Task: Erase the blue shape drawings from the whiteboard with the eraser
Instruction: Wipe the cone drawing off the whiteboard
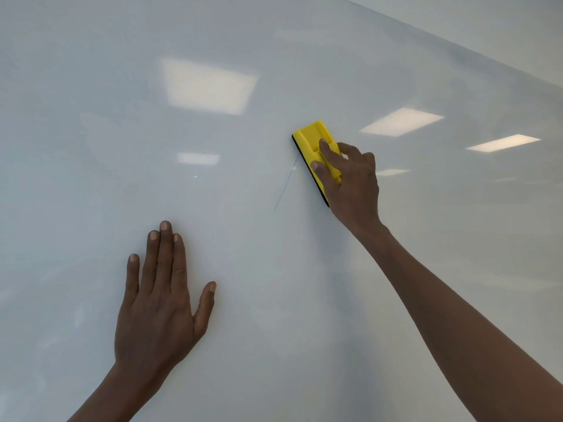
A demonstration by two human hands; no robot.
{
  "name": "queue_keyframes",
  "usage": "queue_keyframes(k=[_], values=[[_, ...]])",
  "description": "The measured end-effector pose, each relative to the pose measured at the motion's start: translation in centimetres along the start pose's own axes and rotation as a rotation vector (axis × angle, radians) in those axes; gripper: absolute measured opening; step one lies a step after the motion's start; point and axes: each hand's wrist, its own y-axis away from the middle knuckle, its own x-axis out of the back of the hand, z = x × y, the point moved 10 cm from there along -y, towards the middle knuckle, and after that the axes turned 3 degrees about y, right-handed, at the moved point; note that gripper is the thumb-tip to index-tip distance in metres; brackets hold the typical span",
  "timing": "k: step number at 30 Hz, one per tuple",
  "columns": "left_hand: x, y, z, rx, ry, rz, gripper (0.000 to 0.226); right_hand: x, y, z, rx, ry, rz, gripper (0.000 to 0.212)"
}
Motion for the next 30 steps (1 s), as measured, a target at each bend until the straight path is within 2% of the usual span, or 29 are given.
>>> queue_keyframes(k=[8,16,20,23,30], values=[[0.2,-0.1,0.2,0.009,-0.007,-0.011,0.084,0.4,-2.9,1.8,-0.115,0.021,0.029,0.041],[0.2,-0.2,0.1,0.013,0.001,-0.012,0.083,0.0,-1.4,-0.1,0.056,0.039,-0.036,0.039],[0.2,-0.2,0.2,0.008,0.004,-0.001,0.083,0.9,-2.5,2.5,-0.048,0.012,-0.01,0.04],[0.2,-0.1,0.1,0.008,0.008,-0.002,0.083,0.6,-3.9,1.8,-0.1,0.01,0.009,0.041],[0.2,-0.1,0.1,0.007,0.011,0.008,0.083,-0.5,1.2,-3.1,0.095,0.044,-0.021,0.039]])
